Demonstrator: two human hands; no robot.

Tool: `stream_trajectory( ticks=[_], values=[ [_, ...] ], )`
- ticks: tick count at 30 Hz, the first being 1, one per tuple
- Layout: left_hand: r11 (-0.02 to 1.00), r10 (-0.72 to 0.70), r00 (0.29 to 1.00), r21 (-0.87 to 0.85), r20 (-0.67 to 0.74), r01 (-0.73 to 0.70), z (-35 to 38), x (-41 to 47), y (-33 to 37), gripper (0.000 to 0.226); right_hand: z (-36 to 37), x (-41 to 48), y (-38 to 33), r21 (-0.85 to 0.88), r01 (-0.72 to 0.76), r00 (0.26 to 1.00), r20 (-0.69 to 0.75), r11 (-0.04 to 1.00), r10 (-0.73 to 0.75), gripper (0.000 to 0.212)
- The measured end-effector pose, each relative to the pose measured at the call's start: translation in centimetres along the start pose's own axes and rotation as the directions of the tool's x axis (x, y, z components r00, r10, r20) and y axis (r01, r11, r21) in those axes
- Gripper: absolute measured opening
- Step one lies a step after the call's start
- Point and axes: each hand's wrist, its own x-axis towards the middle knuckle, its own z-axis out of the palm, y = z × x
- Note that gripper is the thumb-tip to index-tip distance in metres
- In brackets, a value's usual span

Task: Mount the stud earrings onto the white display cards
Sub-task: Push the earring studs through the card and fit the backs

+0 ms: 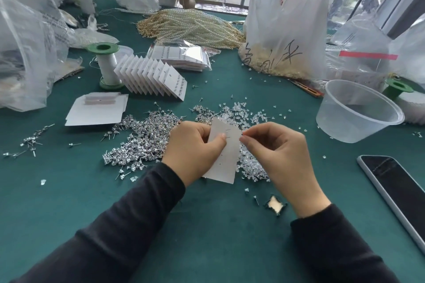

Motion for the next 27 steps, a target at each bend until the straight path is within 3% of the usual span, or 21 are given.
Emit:
stream_trajectory(
  ticks=[7,20,27],
  values=[
    [0.991,0.102,0.995,0.086,0.012,-0.102,0.3,-0.1,-0.1,0.037,0.9,-0.2,-0.1,0.100,0.031,0.998,0.054,0.995,-0.036,0.015],
    [0.990,0.123,0.992,0.073,0.022,-0.124,0.2,0.0,-0.3,0.040,1.1,-0.2,0.6,0.172,-0.040,0.988,0.155,0.984,0.013,0.019],
    [0.980,0.165,0.986,0.107,0.019,-0.166,0.1,-0.2,0.0,0.041,1.3,-0.7,0.8,0.228,-0.009,0.997,0.080,0.974,-0.009,0.016]
  ],
)
